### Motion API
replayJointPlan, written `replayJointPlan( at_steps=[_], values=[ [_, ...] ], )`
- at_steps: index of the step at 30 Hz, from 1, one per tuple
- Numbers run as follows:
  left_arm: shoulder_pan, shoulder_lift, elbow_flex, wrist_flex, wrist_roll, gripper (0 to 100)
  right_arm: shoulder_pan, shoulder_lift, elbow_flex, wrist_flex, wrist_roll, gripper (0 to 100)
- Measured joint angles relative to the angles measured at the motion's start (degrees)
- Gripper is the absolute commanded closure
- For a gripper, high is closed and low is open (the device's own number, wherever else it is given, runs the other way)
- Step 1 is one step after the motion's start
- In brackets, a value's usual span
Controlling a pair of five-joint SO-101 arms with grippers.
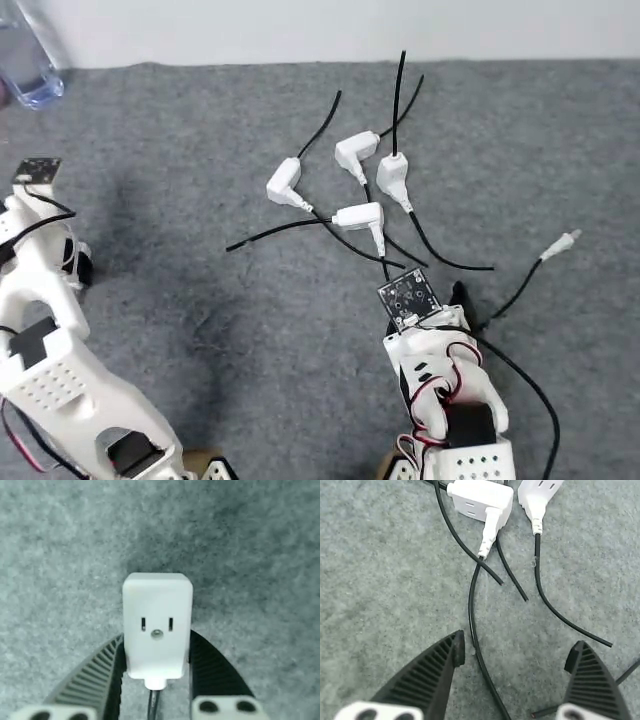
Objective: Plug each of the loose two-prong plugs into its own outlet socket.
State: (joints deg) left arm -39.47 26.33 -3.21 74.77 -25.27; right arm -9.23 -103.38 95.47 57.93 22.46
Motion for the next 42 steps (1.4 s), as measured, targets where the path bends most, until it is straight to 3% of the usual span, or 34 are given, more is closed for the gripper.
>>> replayJointPlan(
  at_steps=[4, 8, 15, 21, 29, 34, 42],
  values=[
    [4.13, 0.00, -3.34, 7.38, -4.48, 99, 0.00, 0.00, 0.00, 0.00, 0.00, 68.1],
    [13.01, 0.00, -5.36, 20.84, -16.70, 99, 0.00, 0.00, 0.00, 0.00, 0.00, 68.1],
    [22.86, -3.43, 1.14, 23.82, -28.48, 99, 2.81, 0.00, 0.00, -1.05, 0.00, 68.1],
    [34.02, -11.16, 3.78, 23.91, -29.19, 99, 8.97, 0.00, 0.00, -4.66, 0.00, 68.1],
    [45.98, -17.93, 9.14, 23.82, -26.11, 99, 10.73, 0.00, 0.00, -5.54, 0.00, 68.1],
    [51.43, -18.64, 21.10, 16.35, -25.93, 99, 15.30, 0.00, 0.00, -8.18, -1.58, 68.2],
    [53.10, -18.64, 31.91, 1.58, -18.64, 99, 16.44, 0.00, 0.00, -8.79, -4.04, 68.2]
  ],
)
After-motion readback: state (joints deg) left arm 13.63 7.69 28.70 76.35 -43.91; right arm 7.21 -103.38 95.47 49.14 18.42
